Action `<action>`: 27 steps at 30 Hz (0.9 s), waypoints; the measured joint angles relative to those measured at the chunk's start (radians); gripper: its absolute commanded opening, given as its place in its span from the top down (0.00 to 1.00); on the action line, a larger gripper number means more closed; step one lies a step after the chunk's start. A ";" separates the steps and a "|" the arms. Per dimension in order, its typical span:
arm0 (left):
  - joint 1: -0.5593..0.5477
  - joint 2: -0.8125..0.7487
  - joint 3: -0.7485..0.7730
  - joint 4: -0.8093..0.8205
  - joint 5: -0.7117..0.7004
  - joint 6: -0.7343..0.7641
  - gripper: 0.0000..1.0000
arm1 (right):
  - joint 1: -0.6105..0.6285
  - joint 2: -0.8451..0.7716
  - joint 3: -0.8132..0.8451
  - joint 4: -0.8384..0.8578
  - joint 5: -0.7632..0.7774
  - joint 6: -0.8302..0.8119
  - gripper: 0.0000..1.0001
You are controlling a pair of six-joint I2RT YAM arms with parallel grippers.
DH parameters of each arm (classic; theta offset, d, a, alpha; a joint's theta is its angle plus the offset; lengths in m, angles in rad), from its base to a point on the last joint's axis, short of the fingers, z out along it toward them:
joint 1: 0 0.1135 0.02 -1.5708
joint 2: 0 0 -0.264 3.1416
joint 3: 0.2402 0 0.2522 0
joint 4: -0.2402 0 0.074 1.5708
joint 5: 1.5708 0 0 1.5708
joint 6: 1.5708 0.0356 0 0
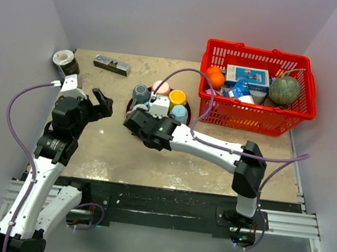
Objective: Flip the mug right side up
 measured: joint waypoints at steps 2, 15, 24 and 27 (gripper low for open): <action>0.000 -0.008 0.002 -0.039 -0.021 -0.018 0.01 | -0.006 0.048 0.029 -0.046 0.026 0.072 0.12; 0.000 -0.070 0.061 -0.276 -0.212 -0.080 0.01 | -0.088 0.228 0.143 -0.150 -0.002 0.331 0.42; 0.000 -0.106 0.088 -0.322 -0.279 -0.080 0.01 | -0.104 0.311 0.158 -0.164 -0.013 0.391 0.43; 0.000 -0.108 0.088 -0.337 -0.290 -0.080 0.01 | -0.104 0.322 0.159 -0.163 -0.013 0.406 0.45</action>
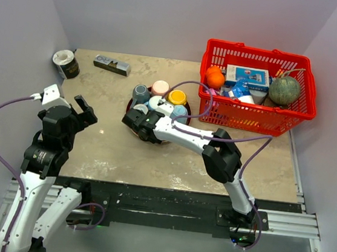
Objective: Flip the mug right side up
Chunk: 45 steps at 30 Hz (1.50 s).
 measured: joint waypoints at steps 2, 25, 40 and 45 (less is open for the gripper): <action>0.000 0.000 0.000 -0.009 -0.003 0.000 0.01 | 0.000 0.007 0.006 -0.003 0.002 0.009 0.51; 0.000 -0.056 0.000 -0.062 -0.002 0.000 0.01 | 0.002 0.037 0.021 0.015 0.011 0.029 1.00; 0.000 -0.062 -0.009 -0.043 0.135 -0.018 0.01 | 0.009 -0.302 -0.140 0.110 -0.030 -0.101 1.00; 0.000 -0.063 -0.008 -0.015 0.230 -0.036 0.01 | 0.009 -0.469 -0.240 0.239 -0.104 -0.226 1.00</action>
